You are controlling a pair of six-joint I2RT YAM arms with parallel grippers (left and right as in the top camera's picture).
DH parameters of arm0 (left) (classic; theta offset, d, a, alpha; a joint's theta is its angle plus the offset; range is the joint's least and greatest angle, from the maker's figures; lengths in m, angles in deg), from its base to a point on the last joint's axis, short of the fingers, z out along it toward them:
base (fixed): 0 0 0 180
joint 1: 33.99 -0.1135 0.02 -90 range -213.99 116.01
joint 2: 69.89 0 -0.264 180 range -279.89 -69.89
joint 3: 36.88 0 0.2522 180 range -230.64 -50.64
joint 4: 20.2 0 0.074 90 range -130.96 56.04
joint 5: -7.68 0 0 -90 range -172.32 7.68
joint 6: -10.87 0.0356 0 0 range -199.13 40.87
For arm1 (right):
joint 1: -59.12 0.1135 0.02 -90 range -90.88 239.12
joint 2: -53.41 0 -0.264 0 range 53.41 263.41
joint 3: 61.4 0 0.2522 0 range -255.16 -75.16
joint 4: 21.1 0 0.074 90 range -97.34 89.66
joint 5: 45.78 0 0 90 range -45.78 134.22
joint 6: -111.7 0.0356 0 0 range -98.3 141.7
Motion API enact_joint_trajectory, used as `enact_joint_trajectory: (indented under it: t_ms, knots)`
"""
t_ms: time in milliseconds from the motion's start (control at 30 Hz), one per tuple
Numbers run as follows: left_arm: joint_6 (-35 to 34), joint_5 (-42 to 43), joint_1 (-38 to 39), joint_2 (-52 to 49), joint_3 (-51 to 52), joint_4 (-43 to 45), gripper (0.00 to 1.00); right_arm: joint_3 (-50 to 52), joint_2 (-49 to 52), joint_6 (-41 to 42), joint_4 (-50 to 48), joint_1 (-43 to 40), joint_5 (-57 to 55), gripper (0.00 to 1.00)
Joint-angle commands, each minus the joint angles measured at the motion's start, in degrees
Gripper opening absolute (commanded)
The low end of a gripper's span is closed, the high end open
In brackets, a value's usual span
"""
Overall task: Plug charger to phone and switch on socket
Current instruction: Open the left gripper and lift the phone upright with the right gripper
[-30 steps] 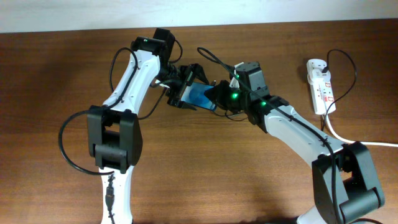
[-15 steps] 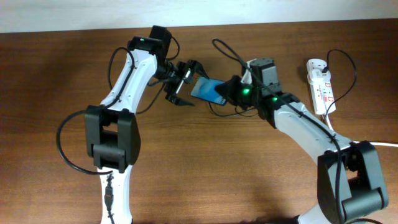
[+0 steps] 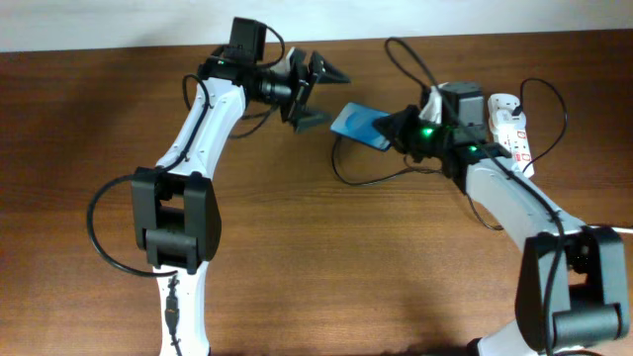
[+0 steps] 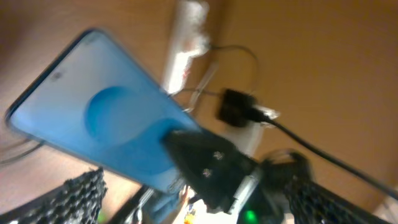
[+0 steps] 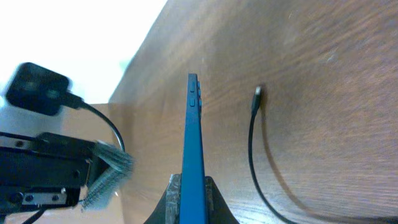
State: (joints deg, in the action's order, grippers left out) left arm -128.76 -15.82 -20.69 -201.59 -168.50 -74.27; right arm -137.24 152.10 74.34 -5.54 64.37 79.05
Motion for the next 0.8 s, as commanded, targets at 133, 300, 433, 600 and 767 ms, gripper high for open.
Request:
enact_joint_trajectory:
  t_ms: [133,300,433,600,767]
  knots:
    - [2.4,13.4,-0.7,0.1,-0.8,9.6,1.0,-1.0,-13.2,0.1,-2.9,-6.1,-2.0,0.04]
    - [2.3,13.4,-0.4,0.1,-0.8,16.5,1.0,-1.0,-16.5,13.9,-3.8,-3.8,-14.8,0.04]
    - [-4.1,12.2,-0.5,0.1,-0.8,22.5,0.99,-1.0,-15.3,26.1,-4.6,0.7,-25.2,0.04]
    - [-14.3,8.0,-0.3,0.1,-0.8,28.4,1.0,-1.0,-14.7,29.5,-12.1,6.9,-34.8,0.04]
    - [-19.2,7.4,-0.3,0.1,-0.8,29.2,1.0,-1.0,-14.7,29.6,-15.1,10.3,-41.3,0.04]
